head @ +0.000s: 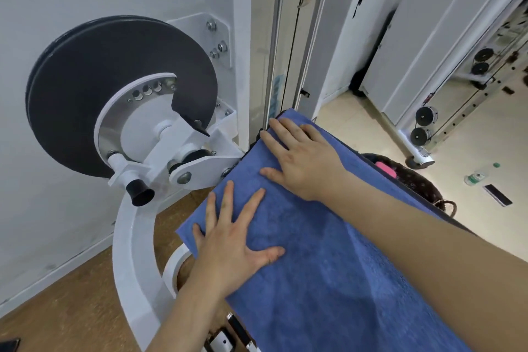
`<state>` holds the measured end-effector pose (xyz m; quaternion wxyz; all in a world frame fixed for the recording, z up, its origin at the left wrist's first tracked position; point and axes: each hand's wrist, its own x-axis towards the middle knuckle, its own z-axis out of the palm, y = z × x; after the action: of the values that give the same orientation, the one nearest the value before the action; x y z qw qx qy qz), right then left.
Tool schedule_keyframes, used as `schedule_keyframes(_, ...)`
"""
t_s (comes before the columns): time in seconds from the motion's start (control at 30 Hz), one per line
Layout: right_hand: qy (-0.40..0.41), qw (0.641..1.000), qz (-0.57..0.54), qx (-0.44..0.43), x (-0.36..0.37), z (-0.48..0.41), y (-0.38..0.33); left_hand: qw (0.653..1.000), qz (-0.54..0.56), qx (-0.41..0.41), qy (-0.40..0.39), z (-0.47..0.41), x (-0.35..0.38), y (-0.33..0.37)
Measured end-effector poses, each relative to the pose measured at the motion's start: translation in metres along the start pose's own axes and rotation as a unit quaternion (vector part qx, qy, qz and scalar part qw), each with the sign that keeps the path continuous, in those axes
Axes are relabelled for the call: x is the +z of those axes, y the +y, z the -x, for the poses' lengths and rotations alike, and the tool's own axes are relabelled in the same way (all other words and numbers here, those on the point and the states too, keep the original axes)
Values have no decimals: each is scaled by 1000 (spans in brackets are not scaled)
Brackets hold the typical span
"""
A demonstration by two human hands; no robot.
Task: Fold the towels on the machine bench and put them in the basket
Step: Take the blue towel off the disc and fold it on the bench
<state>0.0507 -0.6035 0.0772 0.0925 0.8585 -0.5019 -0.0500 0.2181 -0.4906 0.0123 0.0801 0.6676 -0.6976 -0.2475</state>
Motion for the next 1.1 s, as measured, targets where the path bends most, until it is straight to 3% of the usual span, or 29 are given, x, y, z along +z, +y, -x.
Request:
schedule_keyframes(0.1, -22, 999, -38, -29, -12, -4, 5, 1000, 19, -5, -6, 0, -2, 3)
schedule_keyframes(0.2, 8, 997, -69, -28, -26, 25, 9, 998, 28, 24, 49, 9, -2, 11)
schedule_keyframes(0.27, 54, 997, -51, 10, -40, 70, 10, 990, 26, 101, 100, 25, 4, 23)
schedule_keyframes(0.33, 17, 997, -45, 63, -49, 123, 12, 977, 9, 183, 113, 50, 18, 37)
schedule_keyframes(0.43, -57, 985, -76, 143, -49, 206, 21, 956, -40, 288, 43, 98, 51, 64)
schedule_keyframes(0.57, -11, 976, -41, 216, -29, 280, 27, 964, -117, 226, -71, 143, 88, 96)
schedule_keyframes(0.73, 21, 984, -15, 176, -1, 300, 32, 973, -139, 145, -117, 155, 92, 122)
schedule_keyframes(0.87, 26, 994, -31, 101, 0, 308, 52, 976, -155, 130, -84, 163, 88, 129)
schedule_keyframes(0.97, 74, 992, -27, 98, -21, 334, 68, 975, -172, 137, -47, 172, 93, 136)
schedule_keyframes(1.1, 95, 987, -24, 125, -45, 403, 84, 951, -153, 267, 40, 205, 111, 164)
